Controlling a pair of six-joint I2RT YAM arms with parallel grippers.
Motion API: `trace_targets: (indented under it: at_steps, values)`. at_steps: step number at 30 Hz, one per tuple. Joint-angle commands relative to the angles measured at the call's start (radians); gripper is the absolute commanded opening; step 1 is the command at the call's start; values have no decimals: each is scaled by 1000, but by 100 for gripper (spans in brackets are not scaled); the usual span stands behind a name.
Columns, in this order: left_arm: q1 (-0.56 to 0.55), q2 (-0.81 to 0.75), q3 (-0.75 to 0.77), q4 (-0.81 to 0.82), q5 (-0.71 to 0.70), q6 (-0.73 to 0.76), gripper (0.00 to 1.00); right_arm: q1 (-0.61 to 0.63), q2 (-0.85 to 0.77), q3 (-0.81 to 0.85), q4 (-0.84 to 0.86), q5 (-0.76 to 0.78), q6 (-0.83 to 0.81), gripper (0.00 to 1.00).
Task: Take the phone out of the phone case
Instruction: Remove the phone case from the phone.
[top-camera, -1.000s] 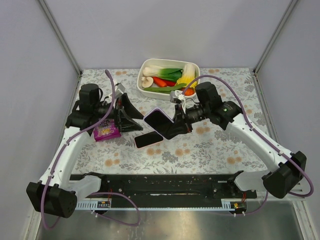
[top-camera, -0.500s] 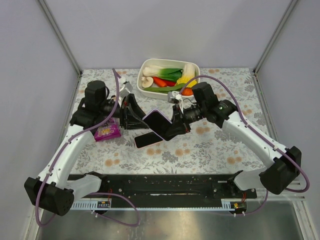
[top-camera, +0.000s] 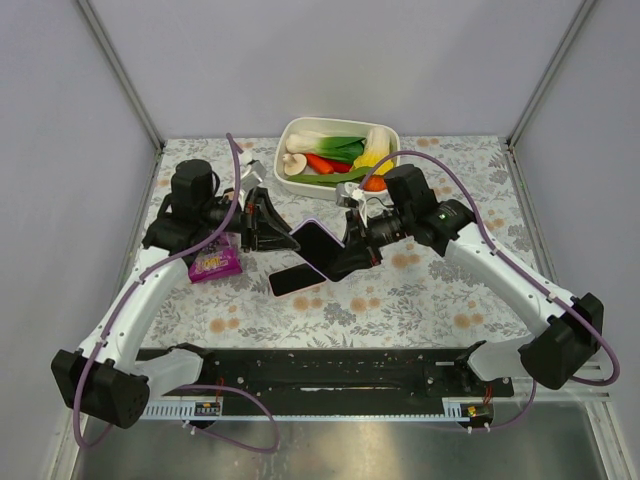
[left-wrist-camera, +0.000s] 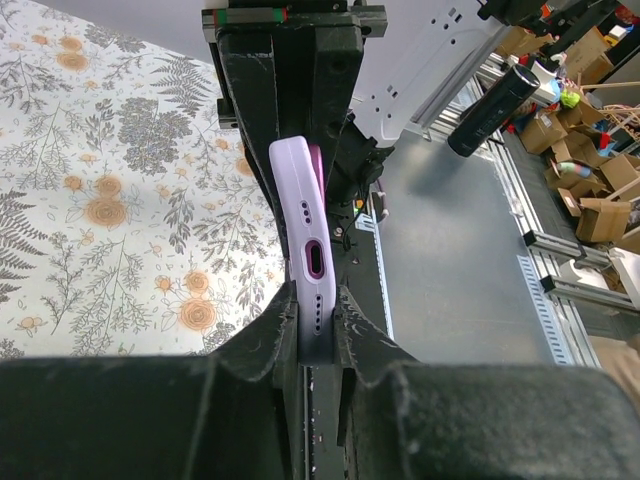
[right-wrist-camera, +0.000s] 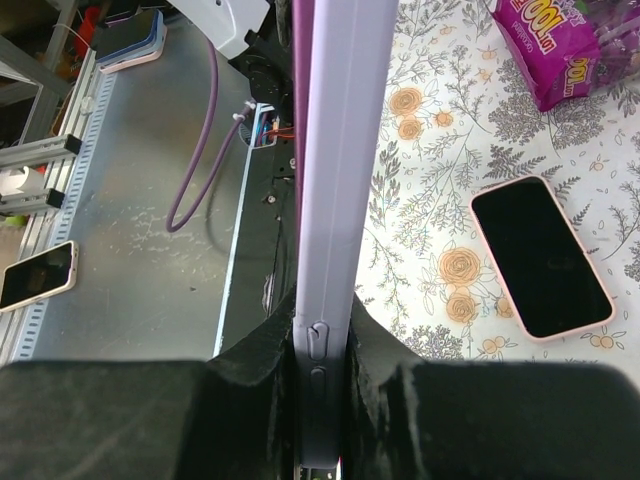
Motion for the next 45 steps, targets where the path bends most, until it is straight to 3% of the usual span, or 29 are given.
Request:
trace_targets:
  at_steps: [1, 16, 21, 23, 25, 30, 35, 39, 45]
  values:
    - [-25, -8, 15, 66, 297, 5, 0, -3, -10, 57, -1, -82, -63, 0]
    - [-171, -19, 181, -68, 303, 83, 0, -3, 41, 151, -133, -170, -174, 0]
    - [-235, -5, 242, -79, 296, 71, 0, -3, 52, 171, -162, -144, -188, 0]
    - [-231, -7, 256, -79, 215, 51, 0, -3, 47, 165, -158, -84, -185, 0]
    - [-215, -19, 236, -41, 115, 14, 7, -2, 36, 153, -142, -16, -163, 0]
    - [-148, -30, 133, 303, -26, -297, 47, -3, -1, 122, -62, 83, -79, 0]
    - [-120, -19, 141, 398, -137, -392, 73, -2, -8, 162, 16, 128, 31, 0]
    - [-61, -22, 149, 605, -195, -572, 84, -5, -11, 174, 112, 171, 126, 0]
    - [38, -28, 98, 771, -324, -714, 85, -23, 1, 219, 252, 127, 300, 0]
